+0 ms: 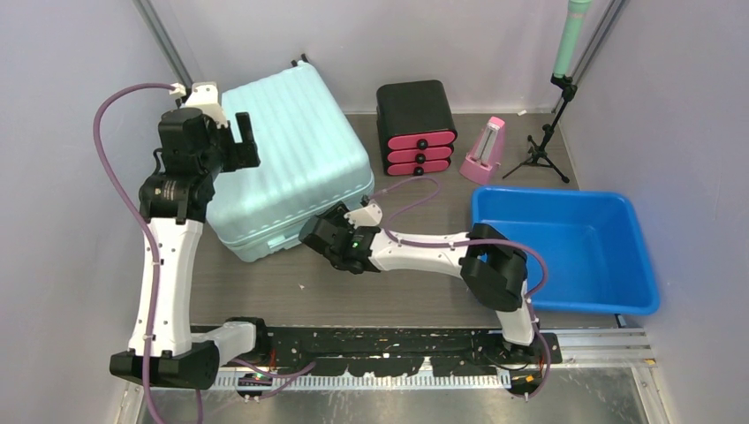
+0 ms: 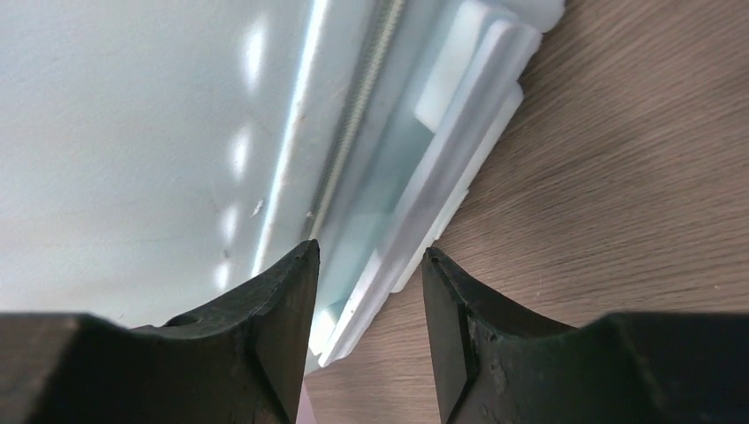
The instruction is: Open, take out, and arrange the luggage
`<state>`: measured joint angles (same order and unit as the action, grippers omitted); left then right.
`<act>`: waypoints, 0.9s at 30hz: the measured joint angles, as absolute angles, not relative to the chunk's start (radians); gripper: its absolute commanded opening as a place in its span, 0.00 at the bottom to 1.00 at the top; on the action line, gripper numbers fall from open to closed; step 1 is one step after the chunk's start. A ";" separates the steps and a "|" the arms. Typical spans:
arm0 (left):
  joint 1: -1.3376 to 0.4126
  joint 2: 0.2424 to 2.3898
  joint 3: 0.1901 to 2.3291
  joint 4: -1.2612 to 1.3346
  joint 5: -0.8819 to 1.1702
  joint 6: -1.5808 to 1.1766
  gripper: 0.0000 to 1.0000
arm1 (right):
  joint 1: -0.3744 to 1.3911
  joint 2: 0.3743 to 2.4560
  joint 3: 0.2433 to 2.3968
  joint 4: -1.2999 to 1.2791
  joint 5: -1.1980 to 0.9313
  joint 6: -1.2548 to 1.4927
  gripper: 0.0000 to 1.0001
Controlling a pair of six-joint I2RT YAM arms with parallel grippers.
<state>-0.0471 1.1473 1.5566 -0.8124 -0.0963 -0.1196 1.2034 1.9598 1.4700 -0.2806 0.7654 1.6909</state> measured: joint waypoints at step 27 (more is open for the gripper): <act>-0.047 1.148 1.552 -0.813 -0.124 -0.100 0.88 | 1.187 2.213 1.791 -0.594 0.747 1.872 0.04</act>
<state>-0.0471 1.1477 1.5517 -0.8131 -0.1238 -0.0998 1.1870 2.2131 1.7912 -0.5938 0.7471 1.8725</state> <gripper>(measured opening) 0.874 0.351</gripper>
